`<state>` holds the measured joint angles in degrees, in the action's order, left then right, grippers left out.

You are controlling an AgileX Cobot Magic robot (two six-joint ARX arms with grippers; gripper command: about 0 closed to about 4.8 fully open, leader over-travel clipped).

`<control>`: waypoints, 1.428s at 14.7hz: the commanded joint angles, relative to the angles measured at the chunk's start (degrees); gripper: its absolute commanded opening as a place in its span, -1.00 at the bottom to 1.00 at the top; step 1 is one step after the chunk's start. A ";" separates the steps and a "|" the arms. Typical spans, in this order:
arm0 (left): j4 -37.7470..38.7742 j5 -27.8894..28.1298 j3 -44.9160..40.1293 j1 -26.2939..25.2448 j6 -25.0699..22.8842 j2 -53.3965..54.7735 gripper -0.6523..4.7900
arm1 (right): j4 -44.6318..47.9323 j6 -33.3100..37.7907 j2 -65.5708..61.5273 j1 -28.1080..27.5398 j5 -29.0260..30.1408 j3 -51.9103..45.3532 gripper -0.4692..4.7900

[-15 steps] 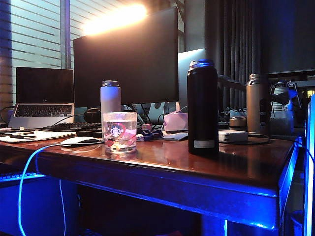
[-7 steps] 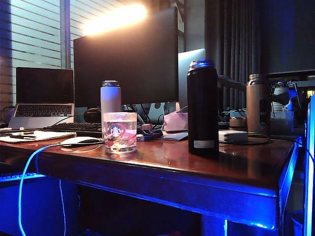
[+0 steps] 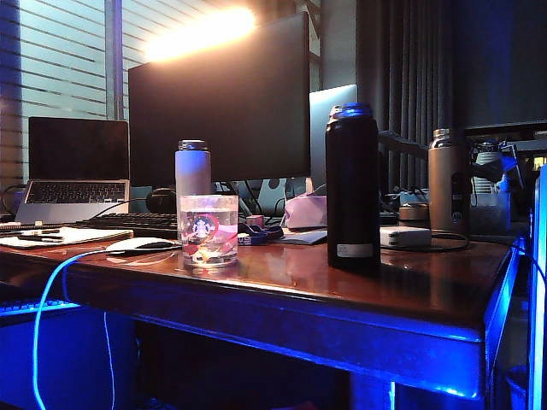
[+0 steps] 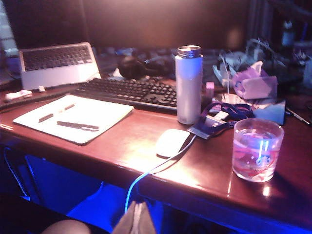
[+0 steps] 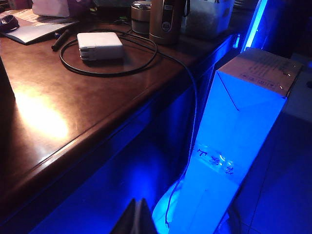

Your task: Pick up the black thermos, pour a little water from inside into the glass cup, then place the black thermos back on the table.

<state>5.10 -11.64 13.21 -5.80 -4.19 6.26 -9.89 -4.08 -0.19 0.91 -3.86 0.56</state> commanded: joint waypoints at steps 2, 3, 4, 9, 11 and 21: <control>-1.18 1.18 -6.99 -0.09 2.93 -5.29 -0.78 | 0.59 0.17 0.04 0.00 -0.04 -0.20 -0.84; -1.36 1.49 -8.55 -0.09 4.31 -5.44 -0.78 | 0.61 0.17 0.04 0.00 -0.04 -0.20 -0.84; -1.42 1.60 -9.99 -0.07 5.33 -5.66 -0.78 | 0.59 0.17 0.04 0.00 -0.04 -0.20 -0.84; 1.99 6.71 -12.90 0.11 6.03 -6.21 -0.78 | 0.66 0.17 0.04 0.00 -0.04 -0.20 -0.84; 4.46 6.27 -12.90 0.07 6.14 -6.21 -0.78 | 0.66 0.17 0.04 0.00 -0.04 -0.20 -0.84; 4.48 6.32 -12.90 0.07 6.14 -6.21 -0.78 | 0.66 0.17 0.04 0.00 -0.04 -0.20 -0.84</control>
<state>8.36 -5.13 0.49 -5.69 2.02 0.23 -9.87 -4.08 -0.19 0.91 -3.86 0.56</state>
